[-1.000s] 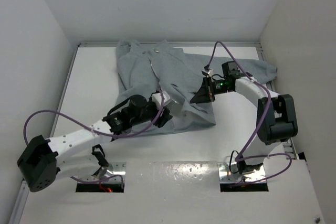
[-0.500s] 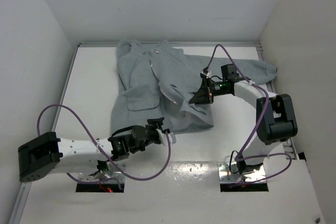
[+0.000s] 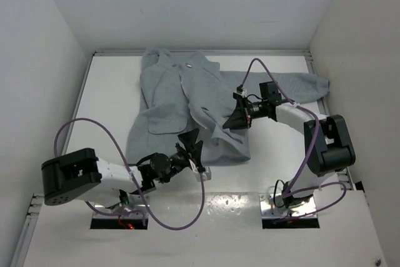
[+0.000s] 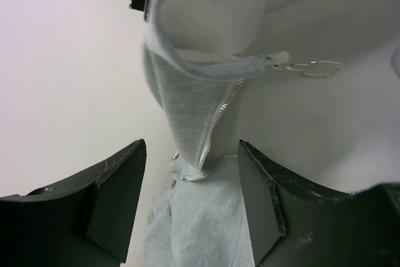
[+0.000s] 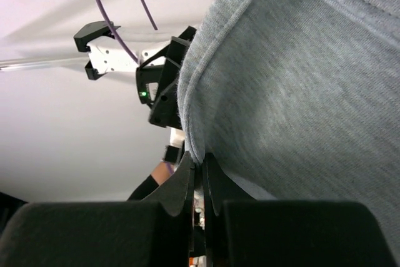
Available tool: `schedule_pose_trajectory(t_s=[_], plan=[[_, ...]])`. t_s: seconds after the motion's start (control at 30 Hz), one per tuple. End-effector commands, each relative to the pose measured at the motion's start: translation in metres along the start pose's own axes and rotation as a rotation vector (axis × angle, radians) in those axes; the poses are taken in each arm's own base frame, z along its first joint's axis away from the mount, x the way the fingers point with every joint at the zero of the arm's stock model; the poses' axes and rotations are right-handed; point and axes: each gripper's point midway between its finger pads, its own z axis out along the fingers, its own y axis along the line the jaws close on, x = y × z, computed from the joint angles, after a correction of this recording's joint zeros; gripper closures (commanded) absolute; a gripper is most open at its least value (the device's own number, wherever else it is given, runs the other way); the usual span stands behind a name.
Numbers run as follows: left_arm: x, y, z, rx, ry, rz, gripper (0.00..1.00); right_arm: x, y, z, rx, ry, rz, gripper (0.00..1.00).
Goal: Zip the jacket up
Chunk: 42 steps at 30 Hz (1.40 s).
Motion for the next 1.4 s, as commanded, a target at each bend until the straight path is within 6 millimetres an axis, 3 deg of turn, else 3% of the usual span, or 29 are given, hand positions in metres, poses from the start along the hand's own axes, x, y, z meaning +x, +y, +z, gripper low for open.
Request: schedule_pose_trajectory(t_s=[0.0, 0.17, 0.23, 0.63, 0.87, 1.1, 1.17, 1.2, 1.23, 1.3, 1.33, 1.37], plan=[[-0.014, 0.010, 0.004, -0.058, -0.067, 0.040, 0.34, 0.011, 0.025, 0.000, -0.072, 0.064, -0.063, 0.99], [-0.015, 0.003, 0.012, -0.047, -0.072, 0.033, 0.34, 0.018, 0.024, 0.005, -0.078, 0.089, -0.057, 0.99], [-0.005, -0.003, 0.015, -0.039, -0.047, 0.039, 0.34, 0.019, 0.024, 0.005, -0.080, 0.096, -0.060, 0.99], [0.006, 0.016, 0.049, -0.185, -0.016, 0.041, 0.36, 0.023, 0.020, 0.008, -0.097, 0.128, -0.016, 0.99], [0.010, 0.039, 0.058, -0.314, -0.001, 0.069, 0.60, 0.022, 0.019, 0.007, -0.094, 0.121, -0.019, 0.99], [0.002, 0.063, 0.050, -0.387, 0.000, 0.041, 0.93, 0.021, 0.016, 0.006, -0.090, 0.111, -0.016, 0.99], [0.002, 0.069, 0.037, -0.393, 0.015, 0.022, 0.95, 0.020, 0.015, 0.005, -0.090, 0.108, -0.015, 0.99], [-0.001, 0.069, 0.033, -0.392, 0.006, -0.024, 0.95, 0.019, 0.016, 0.005, -0.090, 0.106, -0.017, 1.00], [0.009, 0.064, 0.029, -0.369, 0.058, -0.053, 0.92, 0.018, 0.017, 0.005, -0.093, 0.107, -0.017, 1.00], [0.006, 0.072, 0.023, -0.376, 0.089, -0.176, 0.92, 0.017, 0.018, 0.004, -0.094, 0.104, -0.020, 1.00], [0.005, 0.064, 0.024, -0.355, 0.098, -0.297, 0.93, 0.018, 0.019, 0.004, -0.095, 0.107, -0.024, 1.00], [0.017, 0.050, 0.024, -0.299, 0.175, -0.324, 0.94, 0.017, 0.020, 0.004, -0.095, 0.104, -0.027, 1.00]])
